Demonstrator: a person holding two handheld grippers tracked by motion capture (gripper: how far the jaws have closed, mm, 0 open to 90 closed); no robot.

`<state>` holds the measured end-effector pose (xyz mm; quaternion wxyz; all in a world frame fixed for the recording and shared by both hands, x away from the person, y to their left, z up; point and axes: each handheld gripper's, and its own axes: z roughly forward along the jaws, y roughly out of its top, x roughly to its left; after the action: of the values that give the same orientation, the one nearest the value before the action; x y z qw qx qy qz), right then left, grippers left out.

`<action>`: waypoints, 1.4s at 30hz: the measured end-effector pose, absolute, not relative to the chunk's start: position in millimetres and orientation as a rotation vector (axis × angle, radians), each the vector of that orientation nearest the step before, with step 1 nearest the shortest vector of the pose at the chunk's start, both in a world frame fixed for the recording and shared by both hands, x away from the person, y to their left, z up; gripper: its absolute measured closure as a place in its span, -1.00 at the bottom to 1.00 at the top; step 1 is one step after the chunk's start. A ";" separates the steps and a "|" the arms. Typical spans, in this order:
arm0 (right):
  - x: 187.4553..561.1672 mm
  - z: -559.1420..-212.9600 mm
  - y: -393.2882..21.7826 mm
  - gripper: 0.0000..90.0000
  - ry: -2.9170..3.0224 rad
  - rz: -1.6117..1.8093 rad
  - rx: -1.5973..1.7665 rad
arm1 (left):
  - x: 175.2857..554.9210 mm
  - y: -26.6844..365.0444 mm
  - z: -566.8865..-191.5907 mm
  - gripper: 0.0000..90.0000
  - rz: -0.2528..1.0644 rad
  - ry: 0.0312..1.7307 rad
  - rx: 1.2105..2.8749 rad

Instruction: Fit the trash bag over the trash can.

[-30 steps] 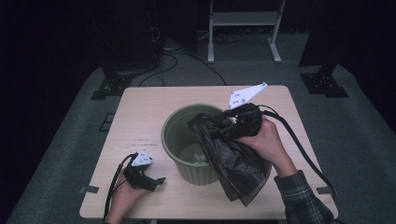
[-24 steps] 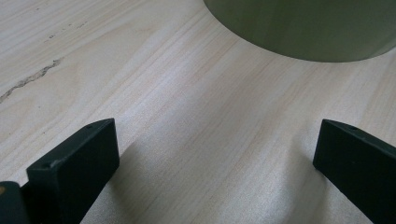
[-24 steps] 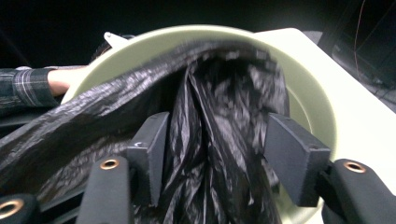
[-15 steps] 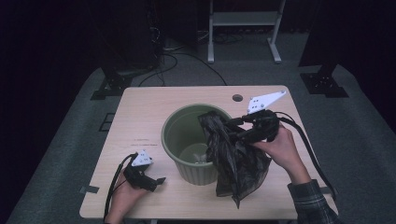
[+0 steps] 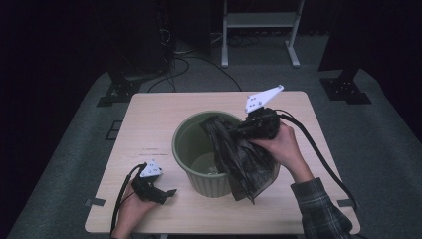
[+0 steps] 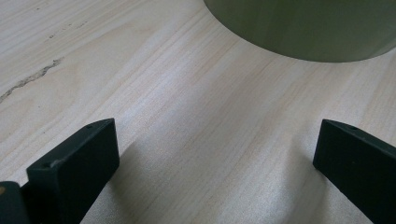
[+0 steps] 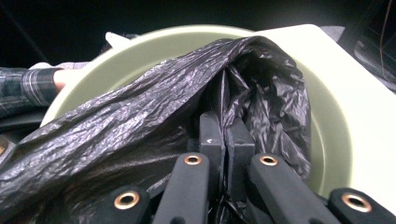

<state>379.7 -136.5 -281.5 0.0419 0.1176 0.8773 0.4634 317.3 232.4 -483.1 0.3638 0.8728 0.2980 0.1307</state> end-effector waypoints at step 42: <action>332.0 -295.9 -229.7 -0.01 2.455 1.579 0.548 | 317.0 232.3 -483.0 -1.00 0.335 0.767 2.248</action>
<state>332.0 -229.7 -295.9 0.0856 0.1837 0.8236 0.5297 317.0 232.3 -483.0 0.3629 0.8732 0.2981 0.1301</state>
